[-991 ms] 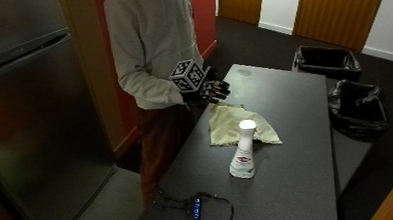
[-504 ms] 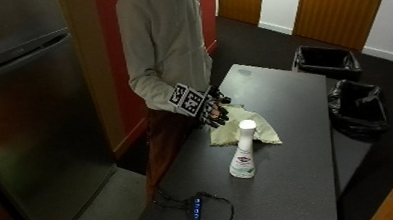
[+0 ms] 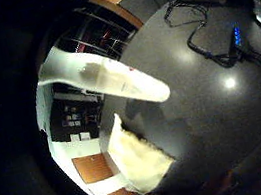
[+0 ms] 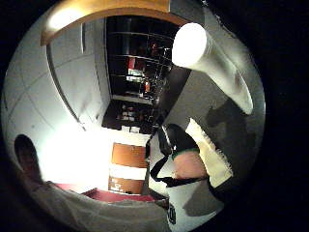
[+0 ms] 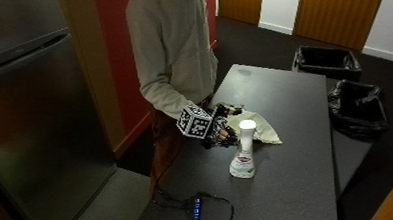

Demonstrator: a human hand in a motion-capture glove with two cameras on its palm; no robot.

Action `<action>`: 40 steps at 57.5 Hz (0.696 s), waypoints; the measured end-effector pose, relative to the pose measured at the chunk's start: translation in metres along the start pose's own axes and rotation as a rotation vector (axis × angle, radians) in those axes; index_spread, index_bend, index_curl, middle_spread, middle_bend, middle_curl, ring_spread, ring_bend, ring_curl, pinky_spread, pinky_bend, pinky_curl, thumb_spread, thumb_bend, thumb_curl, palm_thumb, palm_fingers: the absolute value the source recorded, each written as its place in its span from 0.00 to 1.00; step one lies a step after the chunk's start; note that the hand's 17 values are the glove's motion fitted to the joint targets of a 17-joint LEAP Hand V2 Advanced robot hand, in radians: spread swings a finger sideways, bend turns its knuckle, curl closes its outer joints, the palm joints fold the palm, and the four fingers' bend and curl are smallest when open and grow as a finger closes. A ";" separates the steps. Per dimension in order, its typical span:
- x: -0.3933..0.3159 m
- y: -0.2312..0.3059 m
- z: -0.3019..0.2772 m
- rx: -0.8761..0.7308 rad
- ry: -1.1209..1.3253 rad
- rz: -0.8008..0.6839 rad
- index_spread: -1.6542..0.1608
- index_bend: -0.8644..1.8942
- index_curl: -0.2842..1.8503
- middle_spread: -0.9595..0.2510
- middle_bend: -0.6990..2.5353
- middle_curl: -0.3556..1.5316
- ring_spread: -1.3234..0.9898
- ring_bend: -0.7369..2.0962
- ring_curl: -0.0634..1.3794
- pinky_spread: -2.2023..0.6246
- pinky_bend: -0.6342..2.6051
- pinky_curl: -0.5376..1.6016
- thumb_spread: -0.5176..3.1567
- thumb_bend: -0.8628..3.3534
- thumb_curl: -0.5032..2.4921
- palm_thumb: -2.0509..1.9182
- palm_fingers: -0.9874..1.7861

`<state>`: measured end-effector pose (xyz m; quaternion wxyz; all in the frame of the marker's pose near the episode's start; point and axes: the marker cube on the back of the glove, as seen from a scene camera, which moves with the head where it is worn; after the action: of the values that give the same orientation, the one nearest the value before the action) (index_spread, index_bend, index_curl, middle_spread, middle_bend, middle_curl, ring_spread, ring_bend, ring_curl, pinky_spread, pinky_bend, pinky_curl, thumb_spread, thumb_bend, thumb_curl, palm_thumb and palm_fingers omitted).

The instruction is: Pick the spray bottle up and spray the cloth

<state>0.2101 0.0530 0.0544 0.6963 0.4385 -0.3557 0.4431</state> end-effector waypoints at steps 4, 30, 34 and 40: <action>0.003 -0.009 0.009 0.013 -0.043 0.019 0.78 0.36 0.25 0.71 0.30 0.39 0.55 0.39 0.26 0.83 0.27 0.42 0.39 0.20 0.31 0.70 0.49; 0.004 -0.064 0.061 0.009 -0.190 0.090 0.77 0.38 0.26 0.68 0.31 0.40 0.54 0.42 0.27 0.81 0.26 0.40 0.38 0.20 0.30 0.68 0.63; 0.003 -0.071 0.067 -0.002 -0.187 0.088 0.77 0.39 0.28 0.66 0.32 0.41 0.53 0.42 0.28 0.80 0.24 0.40 0.38 0.20 0.30 0.68 0.67; -0.002 -0.082 0.077 -0.036 -0.166 0.077 0.78 0.41 0.30 0.64 0.33 0.42 0.51 0.42 0.29 0.78 0.23 0.38 0.38 0.21 0.31 0.71 0.75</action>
<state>0.2779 -0.0367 0.0563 0.6545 0.4472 -0.4369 0.4252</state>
